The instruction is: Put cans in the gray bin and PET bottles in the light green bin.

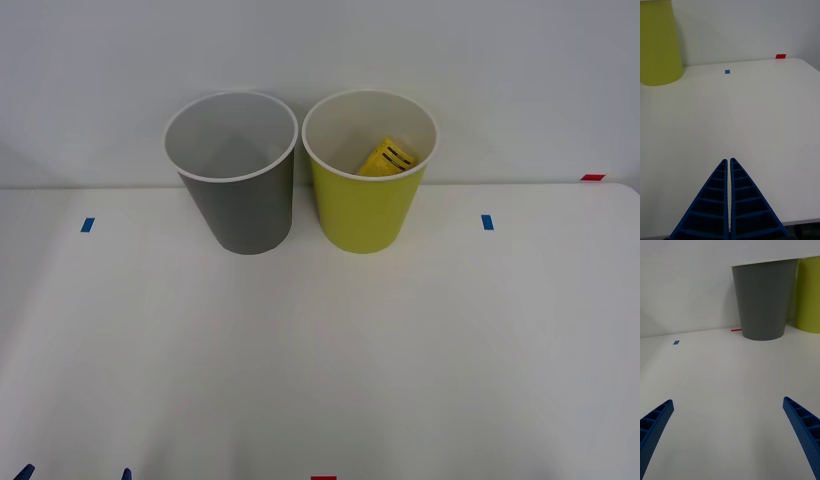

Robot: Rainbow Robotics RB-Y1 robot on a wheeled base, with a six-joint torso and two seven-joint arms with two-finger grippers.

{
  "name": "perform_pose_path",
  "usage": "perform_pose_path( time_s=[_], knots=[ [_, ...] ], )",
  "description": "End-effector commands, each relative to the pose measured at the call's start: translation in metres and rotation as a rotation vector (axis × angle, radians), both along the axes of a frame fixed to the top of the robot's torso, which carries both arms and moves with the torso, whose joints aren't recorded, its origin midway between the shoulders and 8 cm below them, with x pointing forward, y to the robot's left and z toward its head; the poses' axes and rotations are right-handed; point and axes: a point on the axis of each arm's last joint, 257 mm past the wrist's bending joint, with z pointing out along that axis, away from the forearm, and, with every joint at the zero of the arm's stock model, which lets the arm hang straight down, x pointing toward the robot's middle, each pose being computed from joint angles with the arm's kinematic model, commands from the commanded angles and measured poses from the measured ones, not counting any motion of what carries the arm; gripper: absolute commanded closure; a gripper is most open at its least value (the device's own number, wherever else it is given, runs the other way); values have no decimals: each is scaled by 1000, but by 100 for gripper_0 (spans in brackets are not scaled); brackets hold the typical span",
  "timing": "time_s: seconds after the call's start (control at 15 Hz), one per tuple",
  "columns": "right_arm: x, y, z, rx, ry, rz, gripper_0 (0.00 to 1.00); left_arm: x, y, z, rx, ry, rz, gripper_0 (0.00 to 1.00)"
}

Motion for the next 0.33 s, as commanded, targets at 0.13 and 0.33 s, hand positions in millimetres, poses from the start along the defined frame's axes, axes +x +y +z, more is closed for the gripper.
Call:
perform_pose_path(
  time_s=[0.13, 0.33],
  knots=[
    [0, 0, 0, 0, 0, 0, 100, 0, 0, 0, 0, 0, 0, 0],
    [0, 0, 0, 0, 0, 0, 100, 0, 0, 0, 0, 0, 0, 0]
  ],
)
